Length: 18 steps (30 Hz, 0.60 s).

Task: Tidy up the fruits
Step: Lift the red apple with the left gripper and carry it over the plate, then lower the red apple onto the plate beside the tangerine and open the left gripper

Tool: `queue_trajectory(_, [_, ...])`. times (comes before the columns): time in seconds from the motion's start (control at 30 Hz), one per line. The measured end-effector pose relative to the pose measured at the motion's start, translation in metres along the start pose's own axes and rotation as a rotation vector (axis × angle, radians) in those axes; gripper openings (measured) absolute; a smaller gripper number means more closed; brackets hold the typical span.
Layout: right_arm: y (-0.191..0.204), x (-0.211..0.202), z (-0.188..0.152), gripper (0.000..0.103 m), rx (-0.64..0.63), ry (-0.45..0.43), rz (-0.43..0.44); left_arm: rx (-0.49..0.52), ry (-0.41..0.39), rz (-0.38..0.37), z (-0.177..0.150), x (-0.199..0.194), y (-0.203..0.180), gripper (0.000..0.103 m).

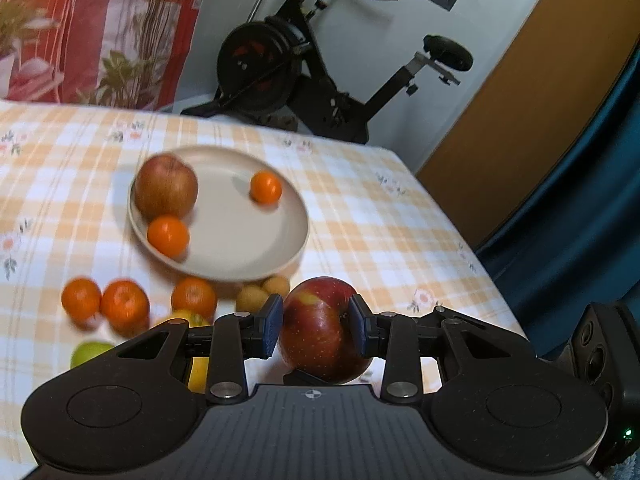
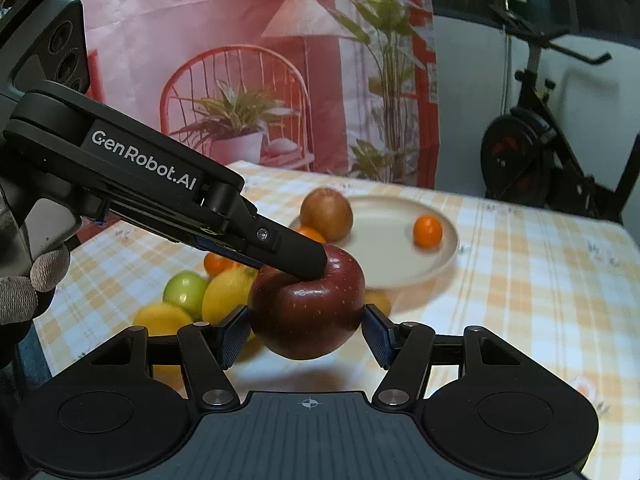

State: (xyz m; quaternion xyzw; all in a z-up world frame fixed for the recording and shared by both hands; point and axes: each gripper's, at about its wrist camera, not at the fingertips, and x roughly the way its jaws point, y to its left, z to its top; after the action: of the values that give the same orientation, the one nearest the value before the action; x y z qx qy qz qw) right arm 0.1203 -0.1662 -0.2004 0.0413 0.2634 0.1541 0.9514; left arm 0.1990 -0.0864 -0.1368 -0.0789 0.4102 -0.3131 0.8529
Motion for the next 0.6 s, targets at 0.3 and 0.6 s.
queue_trajectory(0.3, [-0.022, 0.008, 0.034, 0.057, -0.011, -0.026, 0.007, 0.023, -0.038, 0.012, 0.033, 0.008, -0.007, 0.038])
queue_trajectory(0.6, [-0.051, 0.056, 0.052, 0.057, -0.029, 0.039, 0.006, -0.044, 0.024, 0.022, 0.063, 0.051, 0.017, 0.038])
